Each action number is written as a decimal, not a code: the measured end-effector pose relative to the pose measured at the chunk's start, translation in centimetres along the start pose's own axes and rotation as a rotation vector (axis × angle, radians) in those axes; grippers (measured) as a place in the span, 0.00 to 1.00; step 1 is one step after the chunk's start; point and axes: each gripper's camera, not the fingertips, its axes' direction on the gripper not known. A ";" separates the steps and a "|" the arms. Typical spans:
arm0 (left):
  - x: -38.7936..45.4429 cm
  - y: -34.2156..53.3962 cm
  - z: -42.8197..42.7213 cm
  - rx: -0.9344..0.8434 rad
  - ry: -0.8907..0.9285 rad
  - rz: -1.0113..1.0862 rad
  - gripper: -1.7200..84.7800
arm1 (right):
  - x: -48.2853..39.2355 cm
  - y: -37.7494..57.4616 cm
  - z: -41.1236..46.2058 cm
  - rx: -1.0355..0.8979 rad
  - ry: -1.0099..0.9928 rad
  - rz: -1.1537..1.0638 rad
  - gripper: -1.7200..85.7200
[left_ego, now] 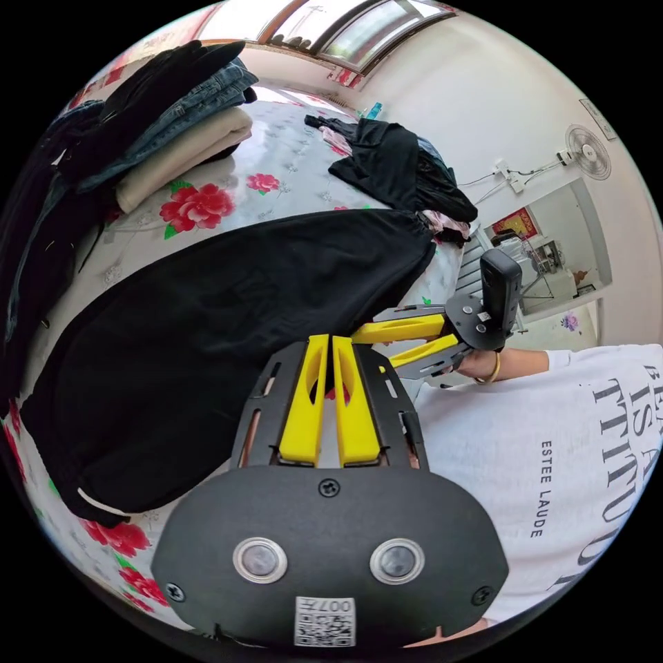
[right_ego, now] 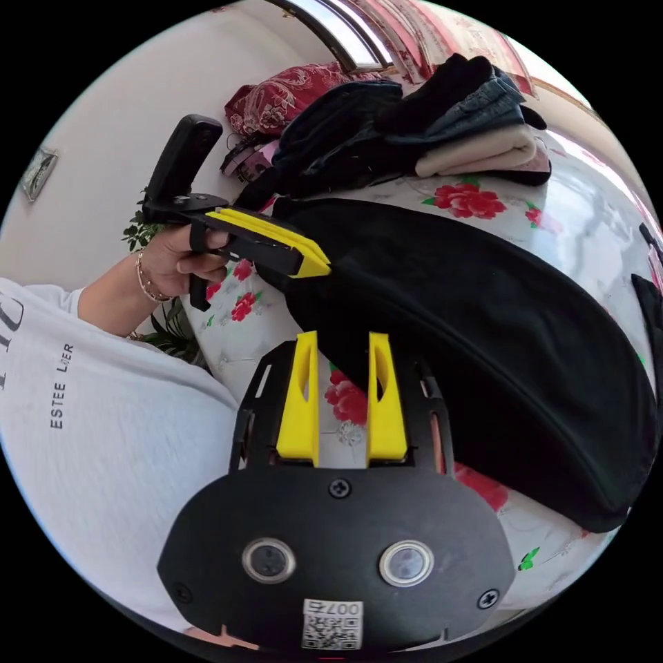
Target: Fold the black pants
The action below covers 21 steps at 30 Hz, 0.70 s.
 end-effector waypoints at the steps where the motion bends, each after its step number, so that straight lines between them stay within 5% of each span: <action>1: -0.1 0.0 0.0 -0.004 0.001 0.007 0.01 | -0.2 -0.5 0.4 -0.002 0.003 -0.008 0.12; 7: -1.4 0.6 -0.8 0.024 0.067 0.007 0.01 | -1.9 -4.6 6.4 -0.111 -0.022 -0.002 0.10; 14: -2.3 1.9 -1.1 0.030 0.113 0.032 0.01 | -5.8 -3.4 5.0 -0.008 -0.033 -0.179 0.03; 21: -1.7 6.8 7.2 -0.210 0.055 0.105 0.01 | -5.5 3.8 7.5 -0.171 -0.109 -0.049 0.03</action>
